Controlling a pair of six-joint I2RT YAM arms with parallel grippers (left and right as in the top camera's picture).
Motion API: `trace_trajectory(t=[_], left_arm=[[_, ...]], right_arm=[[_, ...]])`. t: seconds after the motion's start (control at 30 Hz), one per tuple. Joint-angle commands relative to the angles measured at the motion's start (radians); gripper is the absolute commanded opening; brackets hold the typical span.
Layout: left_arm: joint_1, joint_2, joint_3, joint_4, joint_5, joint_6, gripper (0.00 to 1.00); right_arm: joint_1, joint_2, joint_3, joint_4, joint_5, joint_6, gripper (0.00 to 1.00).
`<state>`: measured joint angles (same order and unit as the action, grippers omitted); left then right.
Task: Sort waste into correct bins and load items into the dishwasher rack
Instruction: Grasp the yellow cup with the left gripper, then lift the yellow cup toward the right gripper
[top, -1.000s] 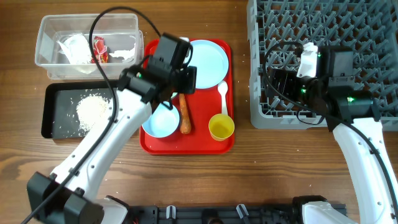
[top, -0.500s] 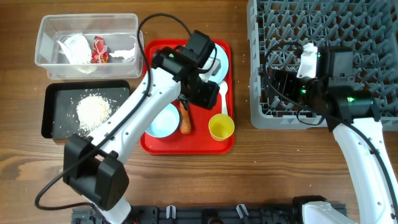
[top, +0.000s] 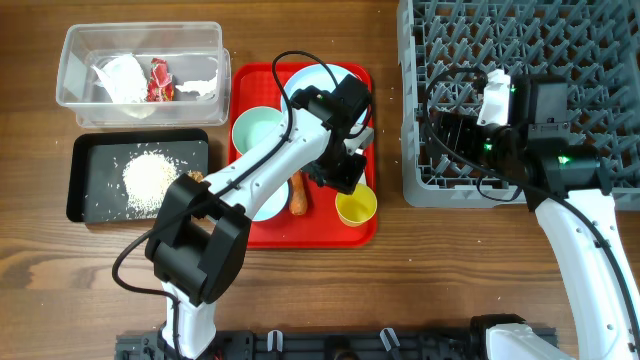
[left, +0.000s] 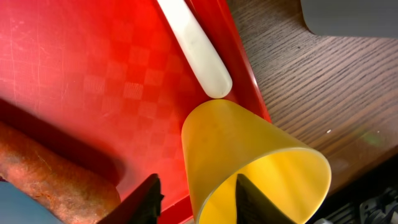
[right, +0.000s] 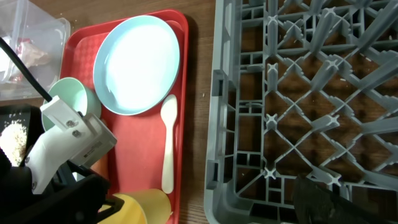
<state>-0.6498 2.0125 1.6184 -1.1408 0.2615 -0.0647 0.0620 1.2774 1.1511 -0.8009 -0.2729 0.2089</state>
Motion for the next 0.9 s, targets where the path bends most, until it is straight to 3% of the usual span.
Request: trace_trajectory(t=[0.0, 0.07, 0.13, 0.17, 0.2, 0.33, 0.43, 0.63, 0.73, 0.87], left_arm=[[-0.008, 0.000, -0.033, 0.008, 0.018, 0.008, 0.35], [-0.011, 0.000, -0.084, 0.043, 0.017, 0.009, 0.33], [-0.011, 0.000, -0.121, 0.083, -0.007, 0.008, 0.24], [-0.009, 0.000, -0.126, 0.091, -0.021, 0.008, 0.11], [-0.006, 0.000, -0.126, 0.098, -0.028, 0.008, 0.04], [0.033, -0.024, -0.103, 0.116, -0.014, -0.003, 0.04], [0.092, -0.062, -0.046, 0.093, 0.081, -0.002, 0.04], [0.350, -0.165, 0.011, 0.160, 0.611, 0.038, 0.04], [0.464, -0.164, 0.011, 0.192, 0.894, 0.084, 0.04], [0.517, -0.163, 0.011, 0.211, 1.076, 0.135, 0.04]], right_arm=[[0.003, 0.011, 0.019, 0.000, -0.013, 0.001, 1.00], [0.003, 0.011, 0.019, 0.000, -0.013, 0.000, 0.99], [0.003, 0.013, 0.019, 0.003, -0.013, 0.001, 1.00], [0.003, 0.015, 0.019, 0.003, -0.013, 0.001, 1.00], [0.003, 0.017, 0.019, 0.003, -0.014, 0.002, 0.99], [0.003, 0.026, 0.019, 0.004, -0.018, 0.004, 1.00], [0.003, 0.026, 0.019, 0.008, -0.018, 0.004, 1.00], [0.003, 0.026, 0.019, 0.064, -0.105, 0.003, 1.00], [0.003, 0.026, 0.019, 0.157, -0.239, 0.003, 1.00], [0.006, 0.049, 0.019, 0.330, -0.482, 0.003, 1.00]])
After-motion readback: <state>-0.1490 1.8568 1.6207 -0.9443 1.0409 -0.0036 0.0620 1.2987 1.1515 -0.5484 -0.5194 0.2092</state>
